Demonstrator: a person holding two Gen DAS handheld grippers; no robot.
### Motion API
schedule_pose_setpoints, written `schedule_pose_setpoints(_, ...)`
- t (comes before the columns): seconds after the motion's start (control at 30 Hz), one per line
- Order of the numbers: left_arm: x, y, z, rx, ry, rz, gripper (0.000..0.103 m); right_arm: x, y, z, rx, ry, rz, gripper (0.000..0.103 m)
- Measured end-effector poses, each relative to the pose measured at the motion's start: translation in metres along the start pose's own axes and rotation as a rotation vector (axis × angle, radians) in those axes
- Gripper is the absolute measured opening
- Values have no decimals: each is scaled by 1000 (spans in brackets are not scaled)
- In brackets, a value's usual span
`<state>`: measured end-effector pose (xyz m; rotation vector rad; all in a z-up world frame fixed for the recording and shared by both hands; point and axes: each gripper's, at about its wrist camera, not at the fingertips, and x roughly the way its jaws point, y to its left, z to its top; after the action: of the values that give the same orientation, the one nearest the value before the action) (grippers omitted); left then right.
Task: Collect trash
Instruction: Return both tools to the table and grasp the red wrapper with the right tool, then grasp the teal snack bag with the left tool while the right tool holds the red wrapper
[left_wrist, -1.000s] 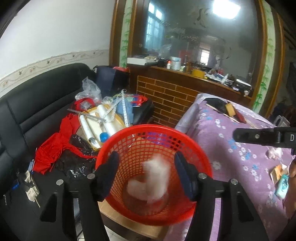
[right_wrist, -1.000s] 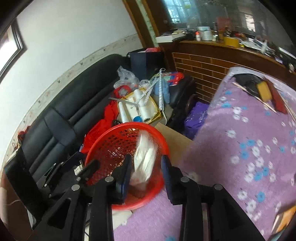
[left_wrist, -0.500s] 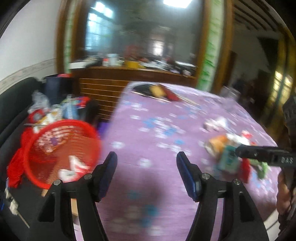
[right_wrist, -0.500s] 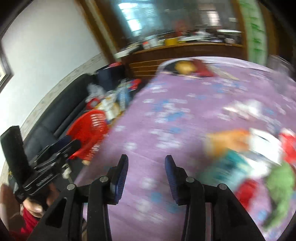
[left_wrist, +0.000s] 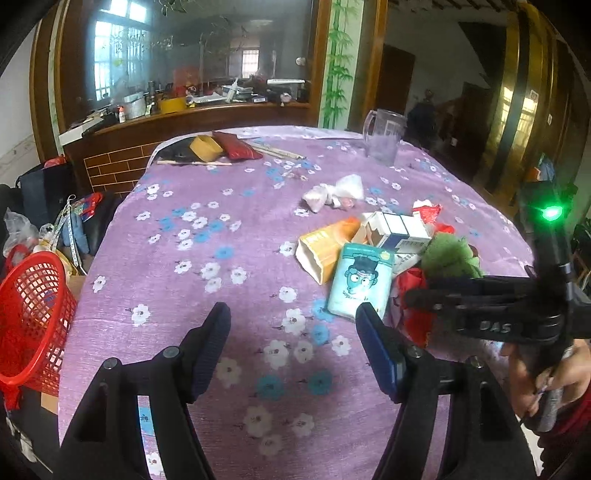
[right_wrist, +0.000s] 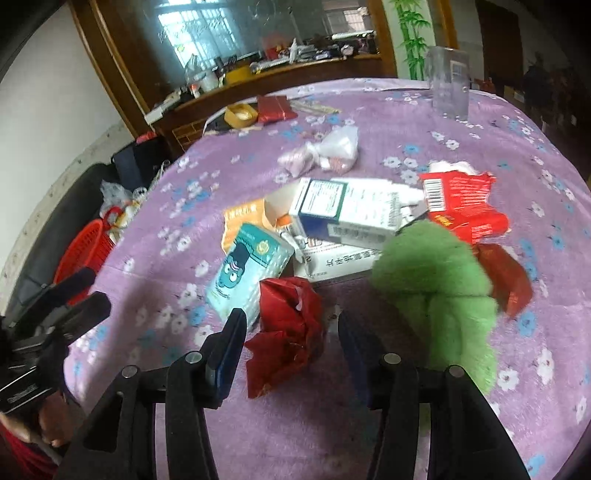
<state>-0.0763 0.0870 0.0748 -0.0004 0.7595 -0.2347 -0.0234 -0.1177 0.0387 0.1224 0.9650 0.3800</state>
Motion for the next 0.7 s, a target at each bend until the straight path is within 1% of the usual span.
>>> schedule_pose_setpoints(0.13,4,4,2,-9,22,5,72,19,3,2,-11,16,-4,56)
schedule_pose_setpoints(0.17,6,4,3,-8,28,2,72,23,2,2,-10,26,-4,54)
schedule_pose_setpoints(0.2,6,4,4,-7,32,-1,73,24,-1,1,-5,34,9,43)
schedule_pose_setpoints(0.23,9,2,5,-2,38,-4,73,23,-2,0,-2,28,17,43)
schedule_pose_setpoints(0.37,21,-11,11,17,59,-22,75,3,-10,-3,9,-21,18,40)
schedule_pose_setpoints(0.43,32,-22,15,33,80,-42,78,-11,-15,-4,17,-55,10,40)
schedule_pose_setpoints(0.47,38,-27,16,41,95,-51,80,-17,-17,-4,18,-71,4,40)
schedule_pose_setpoints(0.53,55,-38,18,61,144,-78,80,-31,-21,-4,26,-104,-1,40)
schedule_pose_setpoints(0.63,74,-54,18,103,181,-73,80,-44,-27,-6,45,-132,0,40)
schedule_pose_setpoints(0.7,87,-62,19,129,200,-44,80,-48,-31,-8,55,-138,8,40)
